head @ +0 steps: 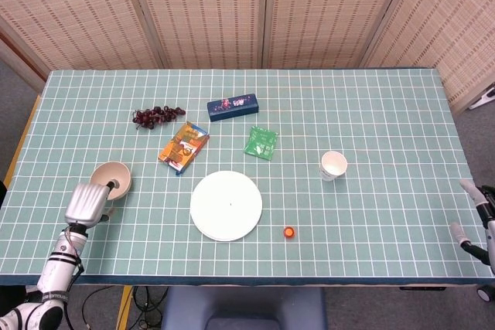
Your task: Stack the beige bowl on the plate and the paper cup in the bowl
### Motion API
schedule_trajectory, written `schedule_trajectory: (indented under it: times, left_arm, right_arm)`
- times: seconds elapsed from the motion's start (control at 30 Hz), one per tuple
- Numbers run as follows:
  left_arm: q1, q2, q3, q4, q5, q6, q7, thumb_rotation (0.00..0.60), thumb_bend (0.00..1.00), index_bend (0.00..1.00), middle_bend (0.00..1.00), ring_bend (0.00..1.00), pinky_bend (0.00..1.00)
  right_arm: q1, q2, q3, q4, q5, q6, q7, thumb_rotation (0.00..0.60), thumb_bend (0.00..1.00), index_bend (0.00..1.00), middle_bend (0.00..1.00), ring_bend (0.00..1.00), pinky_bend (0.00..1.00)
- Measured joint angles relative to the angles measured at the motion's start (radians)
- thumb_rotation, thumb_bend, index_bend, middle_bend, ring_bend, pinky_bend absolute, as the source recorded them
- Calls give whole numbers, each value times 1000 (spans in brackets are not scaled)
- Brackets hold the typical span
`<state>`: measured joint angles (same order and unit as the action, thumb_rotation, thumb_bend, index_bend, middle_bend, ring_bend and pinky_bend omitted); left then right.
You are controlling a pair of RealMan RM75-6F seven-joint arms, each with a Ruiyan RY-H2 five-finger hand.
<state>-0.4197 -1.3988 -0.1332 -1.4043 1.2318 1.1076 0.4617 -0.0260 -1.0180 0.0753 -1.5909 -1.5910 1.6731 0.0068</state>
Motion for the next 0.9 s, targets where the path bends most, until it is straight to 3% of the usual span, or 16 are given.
schedule_trajectory:
  times: [0.53,0.9]
  left_arm:
    - [-45,-64,-3,109,-58,-54,-30,600,251,472,969,897,995]
    - [-52,-72,4,139,-47,-49,-68,600,422,568,970,897,995]
  right_arm:
    - [-3,1,-1,3,7,-3,3,600,291,152,252,188,331]
    - [4,1,0,-2,8,-15,-2,600,292,152,252,188,331]
